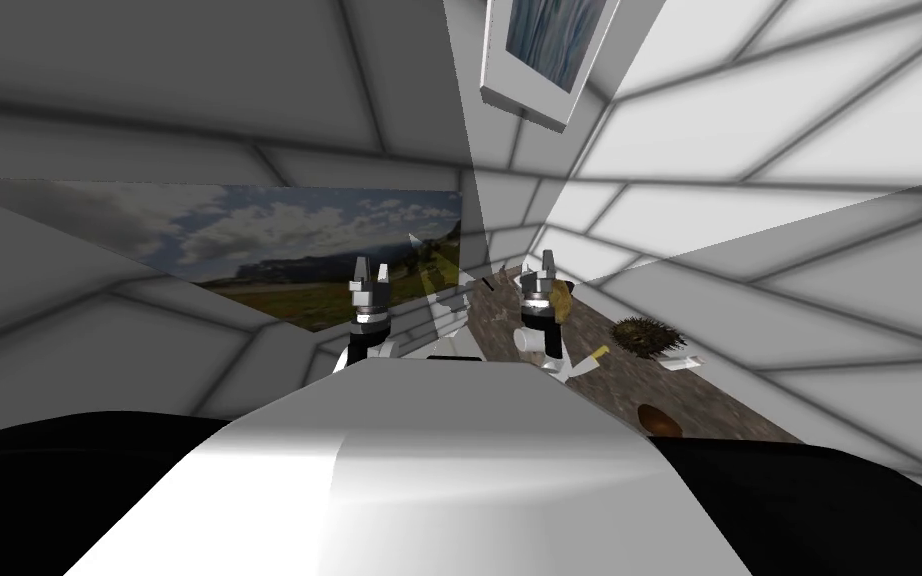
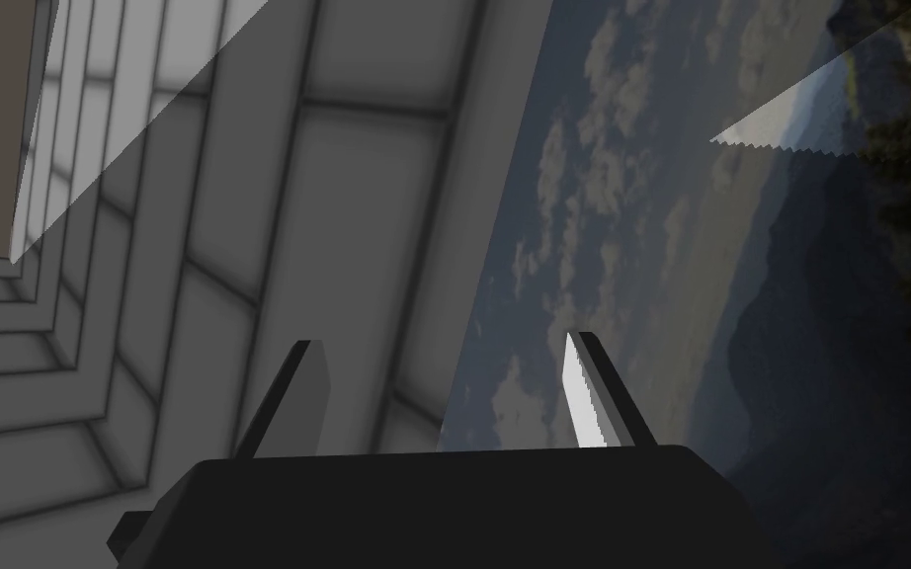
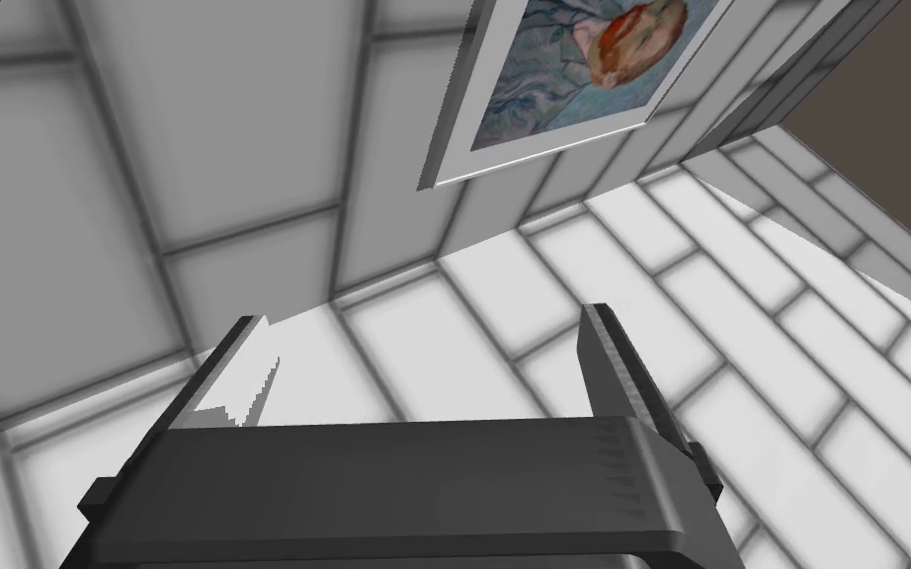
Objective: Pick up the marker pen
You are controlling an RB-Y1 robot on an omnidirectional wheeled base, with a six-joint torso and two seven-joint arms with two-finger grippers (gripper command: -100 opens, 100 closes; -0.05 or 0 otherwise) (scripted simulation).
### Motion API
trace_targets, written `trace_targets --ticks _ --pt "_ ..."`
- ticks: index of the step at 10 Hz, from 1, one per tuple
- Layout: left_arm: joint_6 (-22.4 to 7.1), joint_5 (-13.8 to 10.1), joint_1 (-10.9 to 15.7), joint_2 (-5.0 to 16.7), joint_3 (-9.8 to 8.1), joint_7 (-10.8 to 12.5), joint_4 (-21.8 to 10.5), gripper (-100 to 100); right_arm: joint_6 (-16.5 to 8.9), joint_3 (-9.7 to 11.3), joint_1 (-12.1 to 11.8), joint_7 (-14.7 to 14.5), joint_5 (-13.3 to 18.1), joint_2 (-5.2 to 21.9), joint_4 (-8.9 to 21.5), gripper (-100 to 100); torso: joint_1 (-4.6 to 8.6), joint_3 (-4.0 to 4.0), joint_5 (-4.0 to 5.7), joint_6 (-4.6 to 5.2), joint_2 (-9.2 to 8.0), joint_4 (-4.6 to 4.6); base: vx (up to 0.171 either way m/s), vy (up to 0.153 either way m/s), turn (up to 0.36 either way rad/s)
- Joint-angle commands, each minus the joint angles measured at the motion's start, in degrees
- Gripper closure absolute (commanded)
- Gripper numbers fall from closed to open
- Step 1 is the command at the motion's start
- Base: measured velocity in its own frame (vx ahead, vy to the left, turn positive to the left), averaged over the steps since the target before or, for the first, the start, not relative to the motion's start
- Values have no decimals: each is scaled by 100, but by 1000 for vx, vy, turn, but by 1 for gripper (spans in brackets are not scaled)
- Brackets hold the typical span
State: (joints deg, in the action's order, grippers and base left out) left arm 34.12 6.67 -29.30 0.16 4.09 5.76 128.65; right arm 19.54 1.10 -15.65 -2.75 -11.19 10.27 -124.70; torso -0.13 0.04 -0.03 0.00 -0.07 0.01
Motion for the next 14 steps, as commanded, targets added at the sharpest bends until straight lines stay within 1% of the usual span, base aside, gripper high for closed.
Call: trace_targets --ticks 1,2,3,4,5,6,7,8,9,10,11,12,13,14 --pt "0 0 0 0 0 0 0 0 -146 -43 162 65 -76 43 147 -100 0 0 0 0 0 0 -21 31 -37" --pt "0 0 0 0 0 0 0 0 -385 -87 376 170 -215 103 360 -100 1 0 0 0 1 0 -17 33 -54" --pt "0 0 0 0 0 0 0 0 -529 -133 542 282 -358 160 527 -100 0 -2 0 0 4 -1 -26 53 -86" --pt "0 0 0 0 0 0 0 0 -632 -133 660 282 -358 160 651 -100 -4 -1 -1 1 1 0 -24 47 -32" --pt "0 0 0 0 0 0 0 0 -802 -183 800 401 -505 216 815 -100 -3 -1 -1 -1 2 0 -22 36 -39" --pt "0 0 0 0 0 0 0 0 -887 -183 928 401 -505 216 926 -100 0 -1 0 0 3 0 -18 24 -26" --pt "0 0 0 0 0 0 0 0 -1093 -235 1130 525 -655 271 1129 -100 3 -2 0 -1 4 -1 -22 30 -48" --pt "0 0 0 0 0 0 0 0 -1148 -235 1194 525 -655 271 1214 -100 2 -2 0 0 4 -1 -18 26 -26" --pt "0 0 0 0 0 0 0 0 -1351 -289 1402 654 -807 325 1429 -100 3 -2 0 0 3 -1 -16 24 -45" --pt "0 0 0 0 0 0 0 0 -1411 -289 1464 654 -807 325 1515 -100 4 -2 1 0 4 -1 -14 25 -18" --pt "0 0 0 0 0 0 0 0 -1587 -346 1645 789 -959 377 1716 -100 4 -2 0 0 5 -1 -17 25 -28" --pt "0 0 0 0 0 0 0 0 -1676 -346 1735 789 -959 377 1827 -100 2 -2 0 0 5 -1 -16 22 -17" --pt "0 0 0 0 0 0 0 0 -1903 -405 1932 928 -1110 430 1991 -100 5 -3 1 0 5 -1 -19 23 -31" --pt "0 0 0 0 0 0 0 0 -1941 -405 2005 928 -1110 430 2150 -100 5 -3 1 0 5 -1 -11 19 -12"
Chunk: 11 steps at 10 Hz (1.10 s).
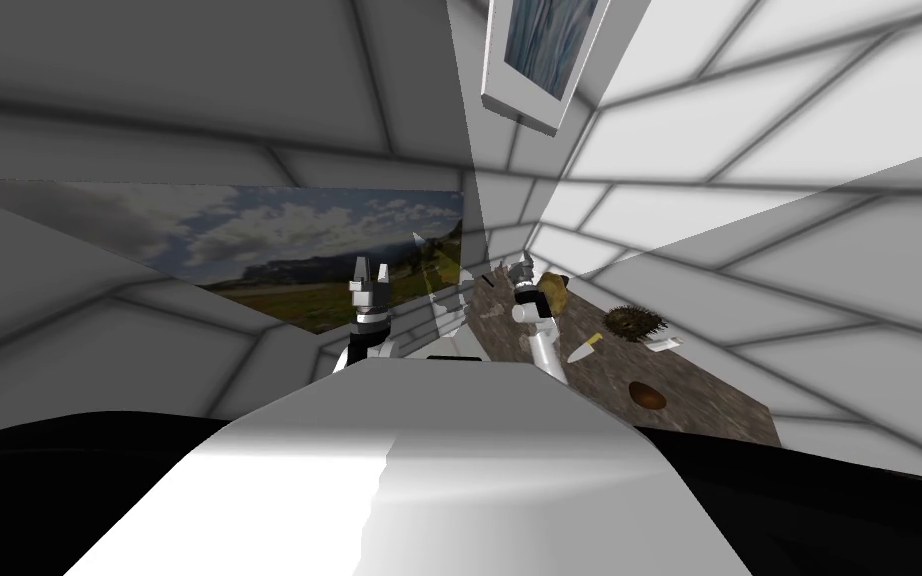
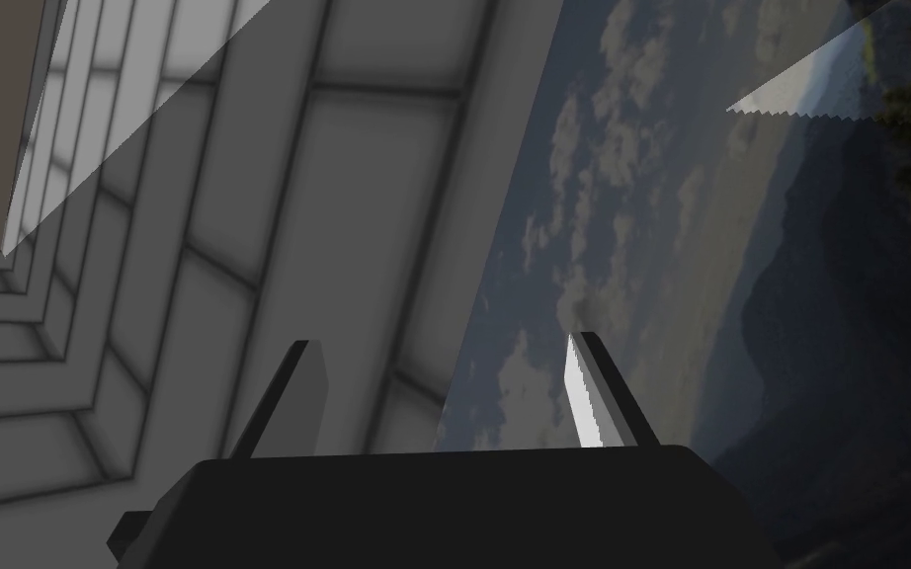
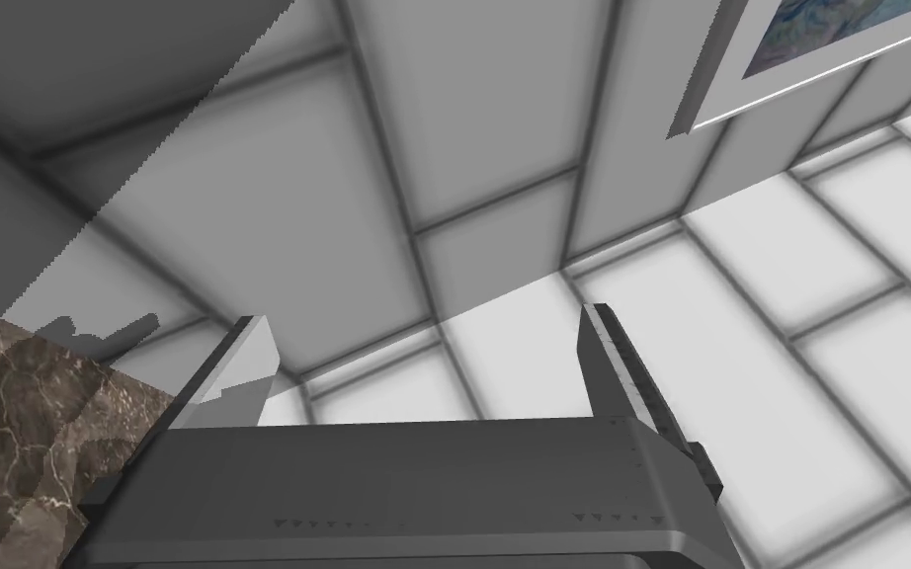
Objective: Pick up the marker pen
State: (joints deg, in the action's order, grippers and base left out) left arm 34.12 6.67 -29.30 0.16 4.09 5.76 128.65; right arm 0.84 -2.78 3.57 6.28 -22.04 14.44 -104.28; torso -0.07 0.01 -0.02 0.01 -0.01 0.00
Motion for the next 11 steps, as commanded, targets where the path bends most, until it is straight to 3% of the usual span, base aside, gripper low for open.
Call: trace_targets --ticks 1,2,3,4,5,6,7,8,9,10,11 --pt "0 0 0 0 0 0 0 0 -286 -78 286 167 -176 63 286 -100 0 0 0 0 0 0 -12 19 -19" --pt "0 0 0 0 0 0 0 0 -334 -78 350 167 -176 63 439 -100 0 -1 0 -1 1 0 -10 15 -8" --pt "0 0 0 0 0 0 0 0 -555 -140 584 313 -324 110 628 -100 1 -1 0 0 2 0 -11 13 -12" --pt "0 0 0 0 0 0 0 0 -594 -140 614 313 -324 110 778 -100 3 -1 0 0 2 0 -6 11 -3" --pt "0 0 0 0 0 0 0 0 -787 -204 872 462 -469 154 1015 -100 4 -1 1 1 2 0 -5 10 -4" --pt "0 0 0 0 0 0 0 0 -850 -204 872 462 -469 154 1124 -100 4 -2 0 0 3 0 -4 7 -1" --pt "0 0 0 0 0 0 0 0 -1064 -269 1124 613 -611 194 1340 -100 4 -2 1 0 4 -1 -4 8 8" --pt "0 0 0 0 0 0 0 0 -1099 -269 1124 613 -611 194 1475 -100 5 -2 1 0 4 0 0 0 0" --pt "0 0 0 0 0 0 0 0 -1301 -334 1353 765 -748 230 1672 -100 6 -2 1 1 4 -1 -1 1 12" --pt "0 0 0 0 0 0 0 0 -1342 -334 1367 765 -748 230 1821 -100 6 -3 1 -1 5 -1 1 0 11" --pt "0 0 0 0 0 0 0 0 -1577 -400 1601 918 -880 260 1978 -100 7 -3 1 1 5 -1 3 -2 26"
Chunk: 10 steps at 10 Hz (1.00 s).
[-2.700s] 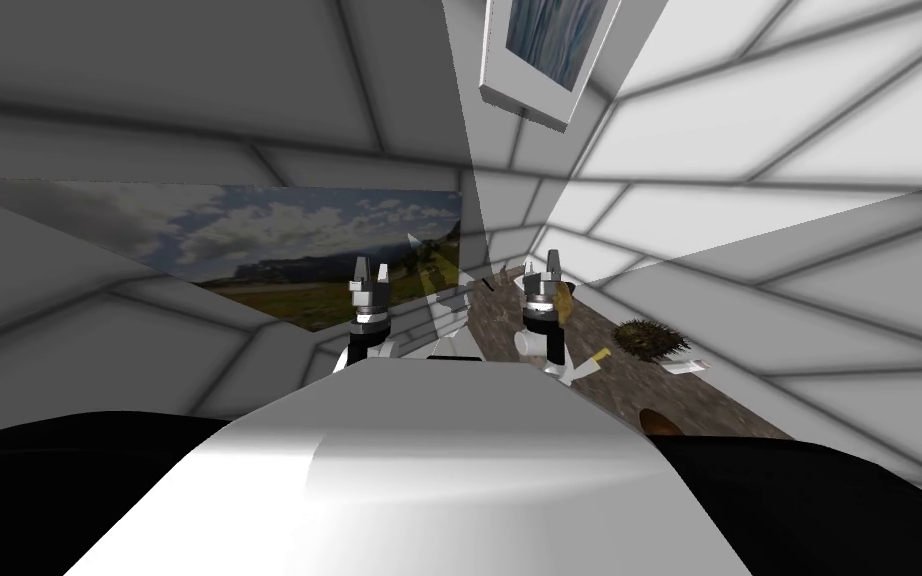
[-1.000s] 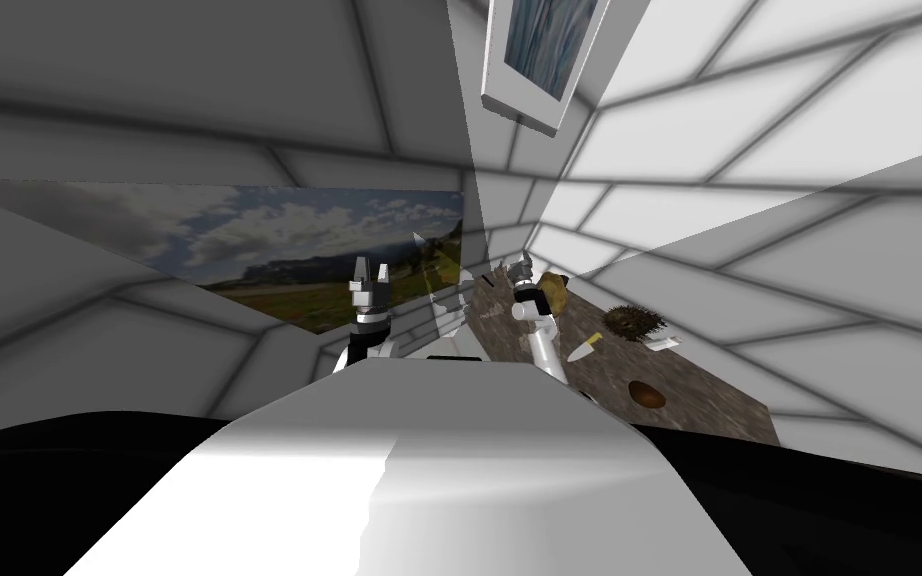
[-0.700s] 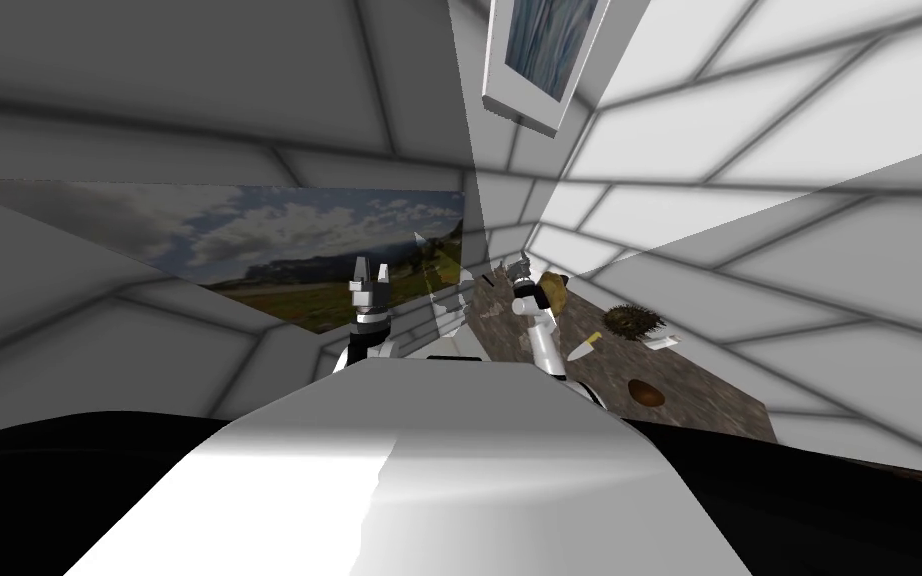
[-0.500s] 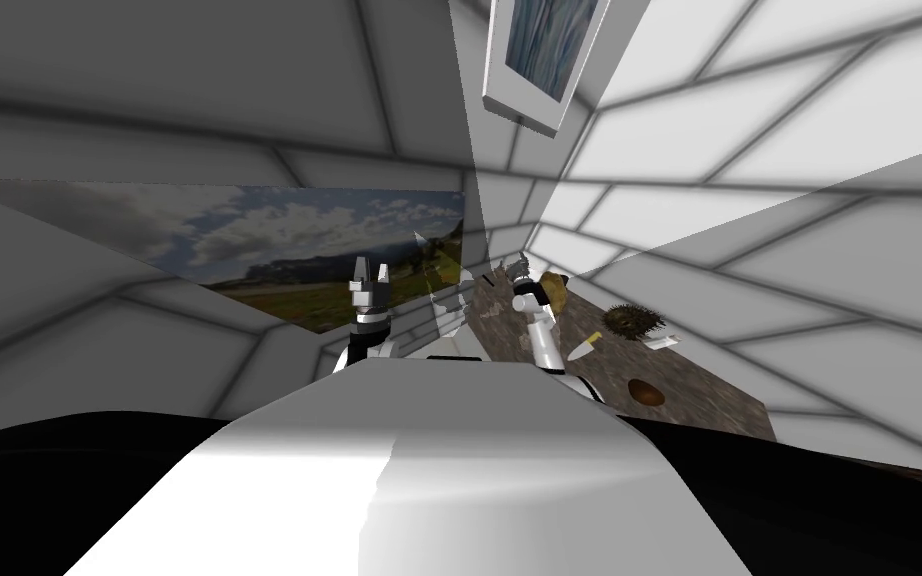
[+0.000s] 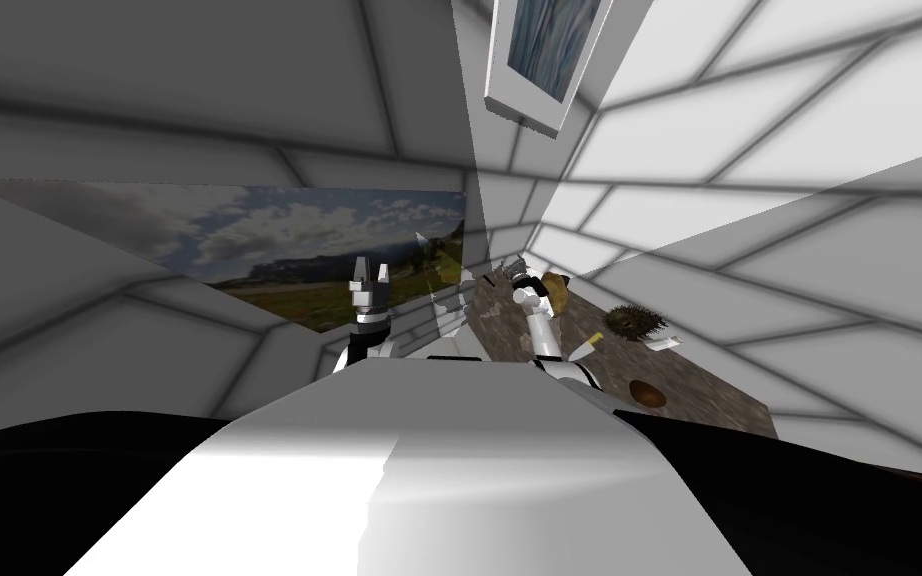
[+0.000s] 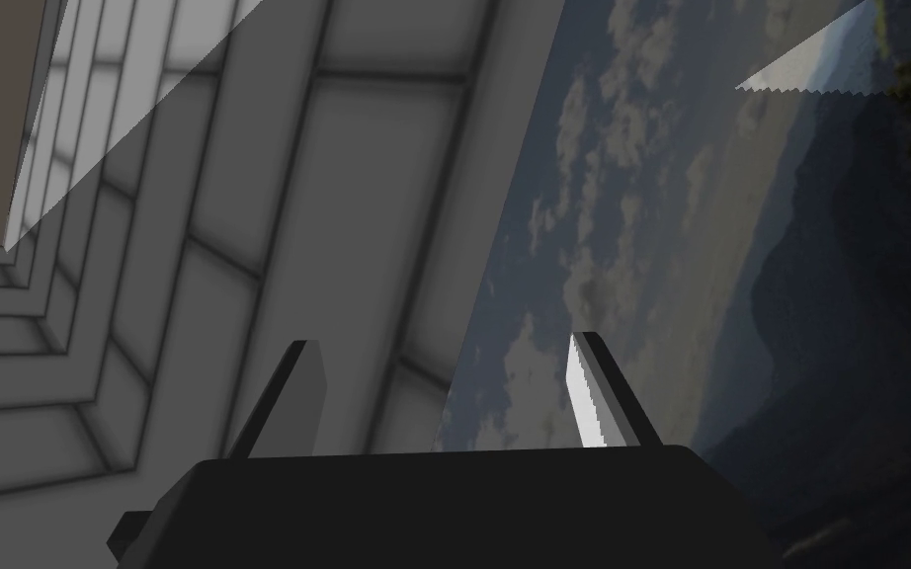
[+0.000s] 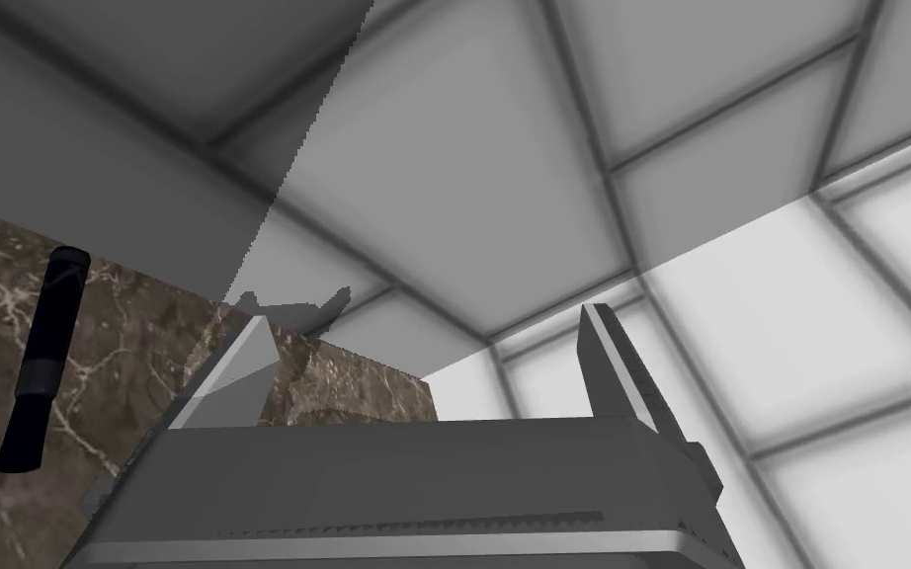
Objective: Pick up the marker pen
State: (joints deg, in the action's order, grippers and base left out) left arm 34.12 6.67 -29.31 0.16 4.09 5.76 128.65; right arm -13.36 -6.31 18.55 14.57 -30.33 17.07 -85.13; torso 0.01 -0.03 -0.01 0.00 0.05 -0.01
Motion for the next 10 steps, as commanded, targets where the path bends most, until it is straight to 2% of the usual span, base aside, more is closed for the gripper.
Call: trace_targets --ticks 1,2,3,4,5,6,7,8,9,10 --pt "0 0 0 0 0 0 0 0 -157 -47 103 89 -51 -3 269 -100 0 0 0 0 0 0 4 -4 13" --pt "0 0 0 0 0 0 0 0 -383 -113 328 242 -178 24 423 -100 0 0 1 1 -1 -1 5 -5 33" --pt "0 0 0 0 0 0 0 0 -383 -113 328 242 -178 24 624 -100 1 0 0 0 1 0 6 -8 16" --pt "0 0 0 0 0 0 0 0 -568 -179 543 395 -300 46 848 -100 2 -1 1 2 0 -1 5 -13 29" --pt "0 0 0 0 0 0 0 0 -599 -179 543 395 -300 46 977 -100 4 0 1 1 1 0 8 -11 26" --pt "0 0 0 0 0 0 0 0 -805 -246 748 546 -415 65 1155 -100 3 -1 2 2 0 -1 13 -16 49" --pt "0 0 0 0 0 0 0 0 -805 -246 748 546 -415 65 1323 -100 5 -1 1 1 3 0 12 -14 27" --pt "0 0 0 0 0 0 0 0 -999 -311 942 695 -524 81 1469 -100 5 -1 2 2 2 -1 10 -17 49" --pt "0 0 0 0 0 0 0 0 -999 -311 942 695 -524 81 1649 -100 5 -1 1 0 2 0 11 -17 33" --pt "0 0 0 0 0 0 0 0 -1183 -376 1124 841 -627 94 1815 -100 5 -1 2 2 2 -1 17 -19 51"
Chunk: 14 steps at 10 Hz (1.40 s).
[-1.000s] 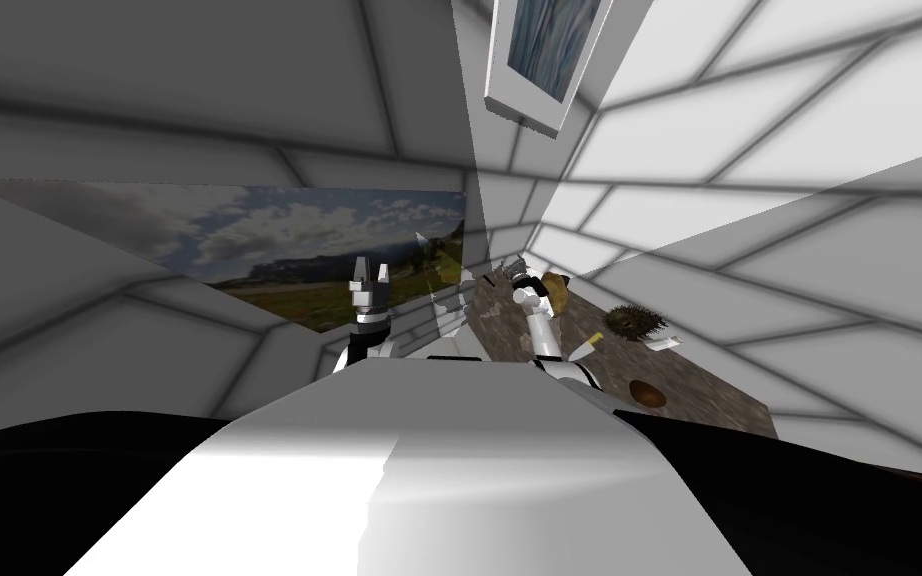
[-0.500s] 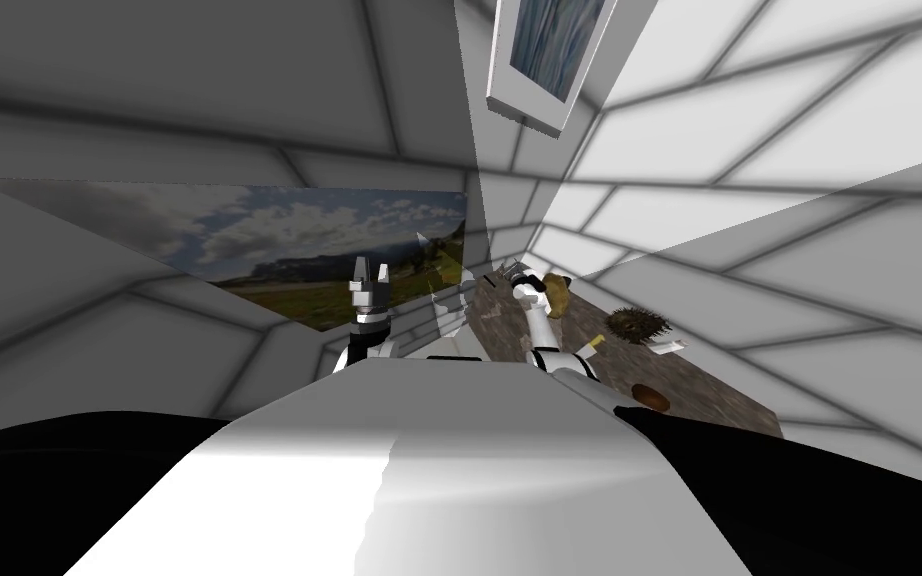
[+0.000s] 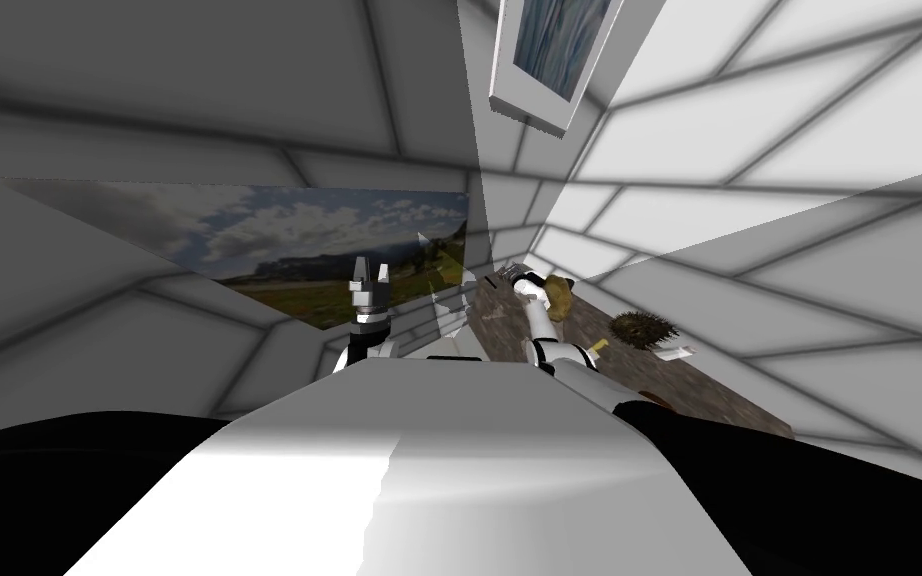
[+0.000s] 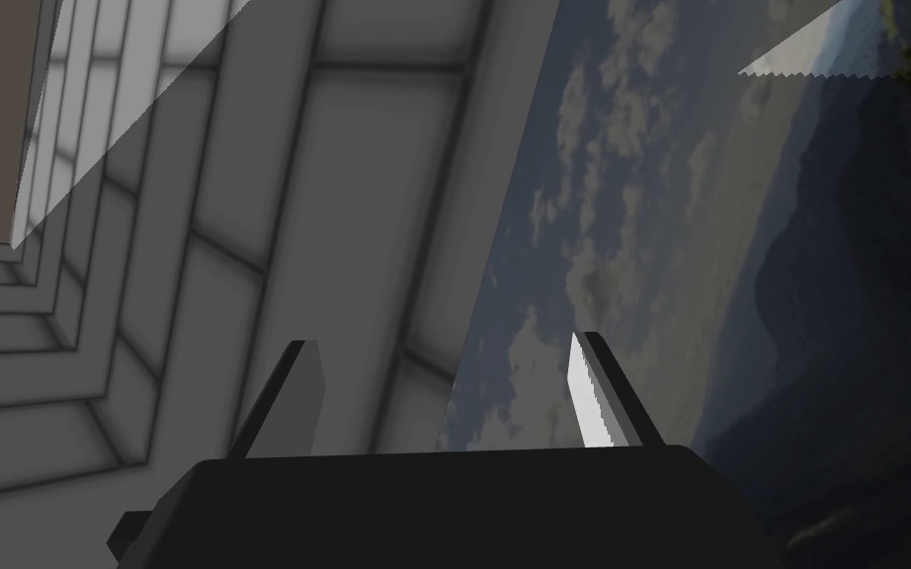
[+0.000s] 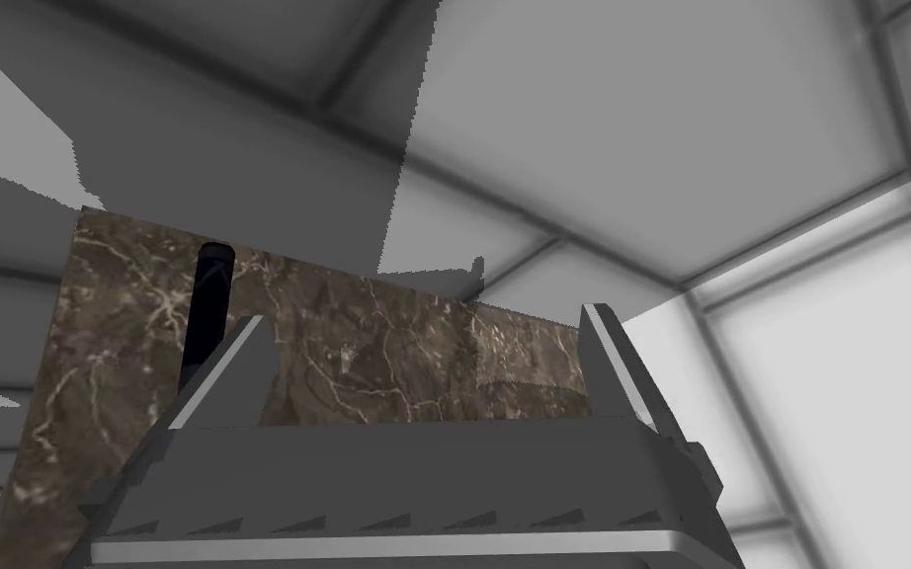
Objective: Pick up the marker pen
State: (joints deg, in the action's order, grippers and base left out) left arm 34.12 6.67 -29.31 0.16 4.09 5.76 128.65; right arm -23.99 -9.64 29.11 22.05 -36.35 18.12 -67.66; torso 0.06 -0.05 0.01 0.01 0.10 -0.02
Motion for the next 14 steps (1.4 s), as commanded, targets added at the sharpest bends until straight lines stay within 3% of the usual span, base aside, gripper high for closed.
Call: trace_targets --ticks 1,2,3,6,9,10,14 --pt "0 0 0 0 0 0 0 0 -120 -43 68 93 -25 -10 263 -100 0 0 0 0 0 0 12 -19 39" --pt "0 0 0 0 0 0 0 0 -291 -106 238 235 -121 1 430 -100 1 1 1 2 -2 -1 14 -24 58" --pt "0 0 0 0 0 0 0 0 -291 -106 238 235 -121 1 586 -100 2 1 1 0 -1 0 15 -24 36" --pt "0 0 0 0 0 0 0 0 -600 -226 541 505 -292 17 1101 -100 2 0 1 2 0 -1 18 -27 60" --pt "0 0 0 0 0 0 0 0 -736 -282 671 631 -367 23 1508 -100 3 0 1 1 -1 0 16 -27 49" --pt "0 0 0 0 0 0 0 0 -736 -282 671 631 -367 23 1508 -100 3 0 2 3 -1 -1 8 -10 -10" --pt "0 0 0 0 0 0 0 0 -1071 -427 982 960 -547 32 2174 -100 2 0 1 2 0 0 17 -29 68"
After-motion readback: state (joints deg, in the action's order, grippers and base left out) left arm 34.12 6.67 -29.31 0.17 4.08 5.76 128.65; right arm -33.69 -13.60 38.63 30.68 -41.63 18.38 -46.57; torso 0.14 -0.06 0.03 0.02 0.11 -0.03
